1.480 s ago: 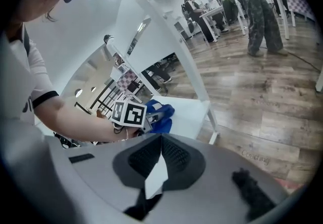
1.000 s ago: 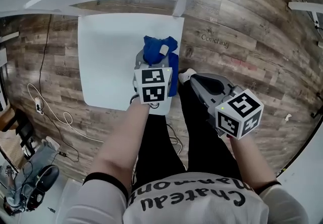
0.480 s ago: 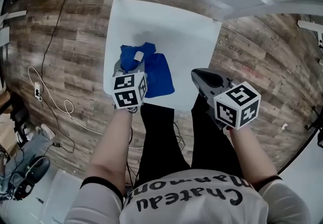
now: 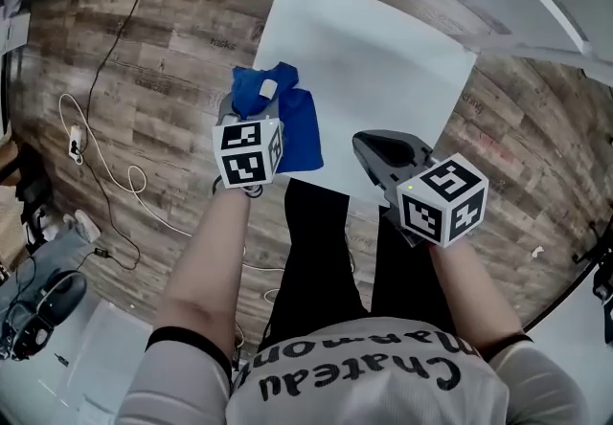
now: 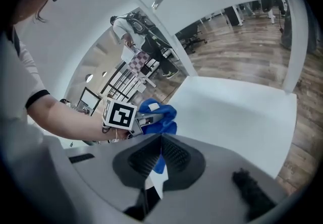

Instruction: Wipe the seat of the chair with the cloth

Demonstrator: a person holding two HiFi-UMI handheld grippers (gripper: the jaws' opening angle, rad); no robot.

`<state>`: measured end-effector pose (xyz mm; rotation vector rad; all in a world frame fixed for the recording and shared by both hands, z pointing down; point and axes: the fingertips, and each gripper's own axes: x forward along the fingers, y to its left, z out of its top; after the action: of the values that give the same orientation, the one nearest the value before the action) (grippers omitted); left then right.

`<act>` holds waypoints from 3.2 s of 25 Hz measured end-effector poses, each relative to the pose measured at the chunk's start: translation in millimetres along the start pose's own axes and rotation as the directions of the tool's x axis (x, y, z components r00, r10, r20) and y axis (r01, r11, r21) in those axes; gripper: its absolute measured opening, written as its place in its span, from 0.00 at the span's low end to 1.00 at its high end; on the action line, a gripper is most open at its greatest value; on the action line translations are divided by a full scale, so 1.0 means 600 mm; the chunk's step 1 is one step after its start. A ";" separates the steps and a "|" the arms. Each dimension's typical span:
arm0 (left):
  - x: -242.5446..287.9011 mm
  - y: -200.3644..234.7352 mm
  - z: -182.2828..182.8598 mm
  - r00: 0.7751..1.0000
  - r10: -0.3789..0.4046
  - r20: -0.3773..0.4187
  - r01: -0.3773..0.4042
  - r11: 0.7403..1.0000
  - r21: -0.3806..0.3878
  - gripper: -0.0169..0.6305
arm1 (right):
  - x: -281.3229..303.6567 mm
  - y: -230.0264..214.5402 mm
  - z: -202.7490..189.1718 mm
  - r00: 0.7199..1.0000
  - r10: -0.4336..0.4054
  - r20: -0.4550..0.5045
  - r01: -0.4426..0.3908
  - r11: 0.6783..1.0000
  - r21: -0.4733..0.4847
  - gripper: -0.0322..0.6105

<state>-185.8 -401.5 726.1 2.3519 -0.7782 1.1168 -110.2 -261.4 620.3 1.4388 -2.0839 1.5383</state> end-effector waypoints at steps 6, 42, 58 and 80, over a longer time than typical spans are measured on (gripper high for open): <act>0.001 -0.067 -0.018 0.999 0.035 0.033 -0.035 0.999 -0.001 0.19 | -0.061 -0.037 -0.031 0.999 -0.037 0.016 0.037 0.999 0.019 0.07; 0.006 -0.214 -0.027 0.997 -0.005 -0.078 0.003 1.000 -0.025 0.19 | -0.198 -0.123 -0.045 0.995 -0.085 0.055 0.082 0.995 0.055 0.07; -0.025 0.015 -0.043 0.995 -0.081 -0.061 0.092 0.972 0.216 0.19 | 0.011 0.044 -0.061 0.992 -0.089 0.088 0.070 0.978 0.194 0.07; -0.018 -0.399 -0.133 0.985 -0.169 0.037 0.153 0.950 0.273 0.18 | -0.335 -0.098 -0.400 0.917 -0.342 0.207 0.214 0.858 0.468 0.07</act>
<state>-82.3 -171.3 733.1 2.6297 -0.4649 1.1476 -51.3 50.7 639.8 2.1289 -1.6018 1.8384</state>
